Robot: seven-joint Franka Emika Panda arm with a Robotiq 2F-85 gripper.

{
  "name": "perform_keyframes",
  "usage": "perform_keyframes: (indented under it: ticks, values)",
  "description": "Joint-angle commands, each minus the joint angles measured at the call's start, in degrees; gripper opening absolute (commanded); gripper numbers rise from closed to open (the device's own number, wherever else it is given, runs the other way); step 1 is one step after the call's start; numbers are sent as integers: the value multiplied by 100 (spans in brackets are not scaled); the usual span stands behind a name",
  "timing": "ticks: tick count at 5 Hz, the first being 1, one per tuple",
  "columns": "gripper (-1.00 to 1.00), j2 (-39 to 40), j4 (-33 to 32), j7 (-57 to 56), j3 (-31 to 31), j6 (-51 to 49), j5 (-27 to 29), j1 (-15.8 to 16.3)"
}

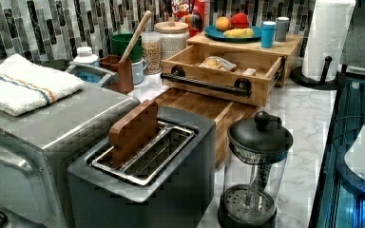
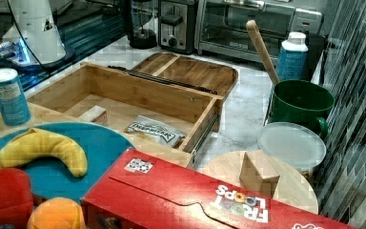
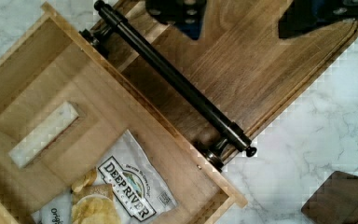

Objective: Close the drawer.

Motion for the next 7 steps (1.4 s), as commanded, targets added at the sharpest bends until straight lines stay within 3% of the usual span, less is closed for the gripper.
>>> perform_keyframes:
  ticks: [1, 3, 4, 5, 6, 7]
  values:
    - [-100, 3, 1, -73, -8, 8, -3, -30]
    - [-100, 3, 1, -71, 47, 8, -5, -84]
    - [100, -346, -577, -1200, 61, 421, 176, -118]
    - [100, -407, -765, -2178, 138, 490, 232, -69]
    - [100, -384, -697, -2956, -16, 240, 252, 231]
    - [100, -335, -548, -3283, 233, 6, 14, 185]
